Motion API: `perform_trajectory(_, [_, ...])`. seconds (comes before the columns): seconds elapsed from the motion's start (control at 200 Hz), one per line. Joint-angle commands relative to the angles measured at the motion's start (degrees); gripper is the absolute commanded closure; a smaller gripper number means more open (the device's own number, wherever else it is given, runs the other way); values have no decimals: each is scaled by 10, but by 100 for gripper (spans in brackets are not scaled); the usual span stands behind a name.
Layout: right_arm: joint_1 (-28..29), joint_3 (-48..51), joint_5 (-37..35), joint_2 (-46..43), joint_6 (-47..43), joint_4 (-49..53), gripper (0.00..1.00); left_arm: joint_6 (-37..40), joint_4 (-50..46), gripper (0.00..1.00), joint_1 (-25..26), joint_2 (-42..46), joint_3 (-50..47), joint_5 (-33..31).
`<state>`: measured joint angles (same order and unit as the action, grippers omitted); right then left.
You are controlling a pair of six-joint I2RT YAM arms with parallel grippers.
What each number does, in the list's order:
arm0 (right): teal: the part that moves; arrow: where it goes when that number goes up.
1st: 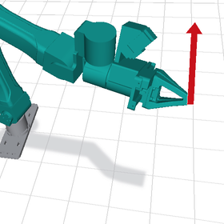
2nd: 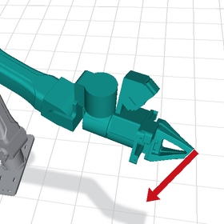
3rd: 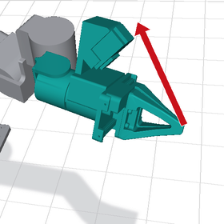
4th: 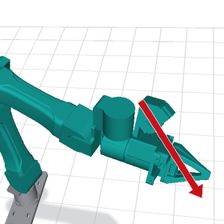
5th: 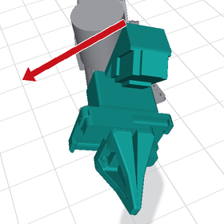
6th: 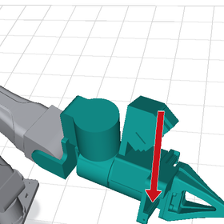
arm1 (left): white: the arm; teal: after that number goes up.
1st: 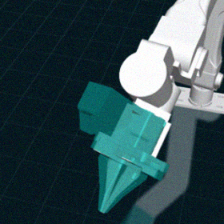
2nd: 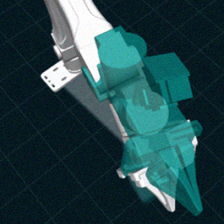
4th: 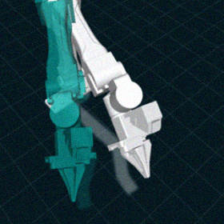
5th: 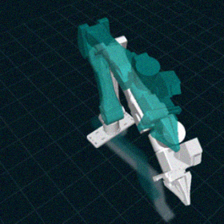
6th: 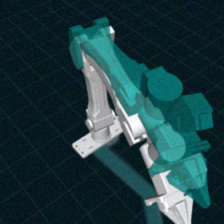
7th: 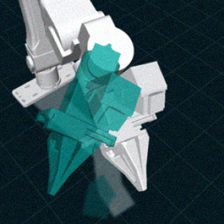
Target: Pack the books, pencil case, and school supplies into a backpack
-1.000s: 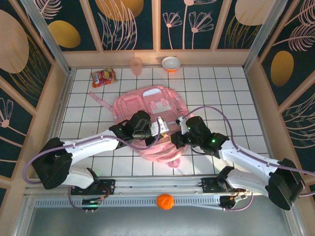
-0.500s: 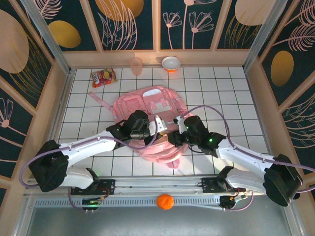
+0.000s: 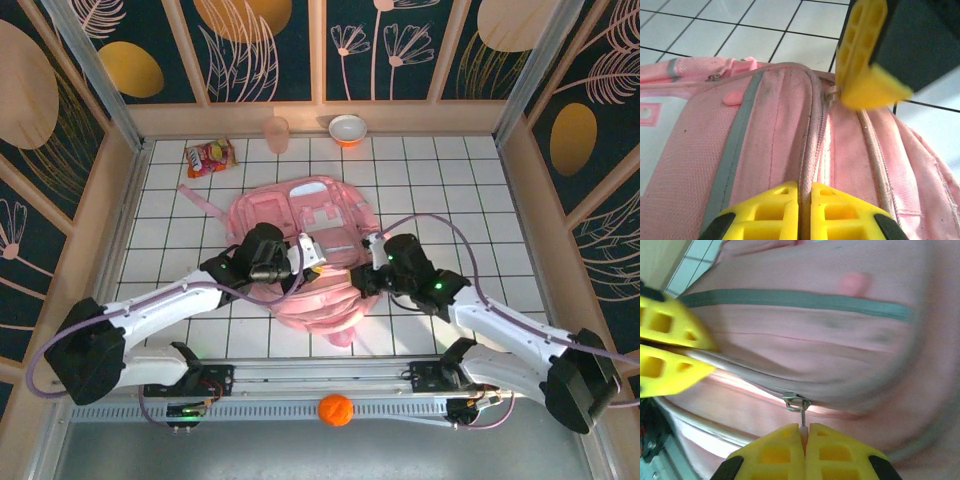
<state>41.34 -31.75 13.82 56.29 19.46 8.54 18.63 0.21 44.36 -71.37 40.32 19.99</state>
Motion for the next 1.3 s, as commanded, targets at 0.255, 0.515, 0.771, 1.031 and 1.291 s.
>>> perform_trajectory(0.255, [-25, 19, 9, -28, 29, -4, 100, 54, -37, 92, -30, 67, -45, -3])
perform_trajectory(0.515, [59, -1, -17, 19, 49, -38, 100, 74, -67, 40, -29, 74, -12, -24])
perform_trajectory(0.771, [73, -7, -26, 37, 49, -45, 100, 72, -67, 31, 62, -35, 61, -55])
perform_trajectory(1.031, [73, -9, -33, 26, 46, -36, 100, 65, -40, 36, 73, -103, 75, -92])
perform_trajectory(1.291, [29, -2, -34, 21, 42, -17, 100, 64, 7, 94, 73, -52, 26, -112])
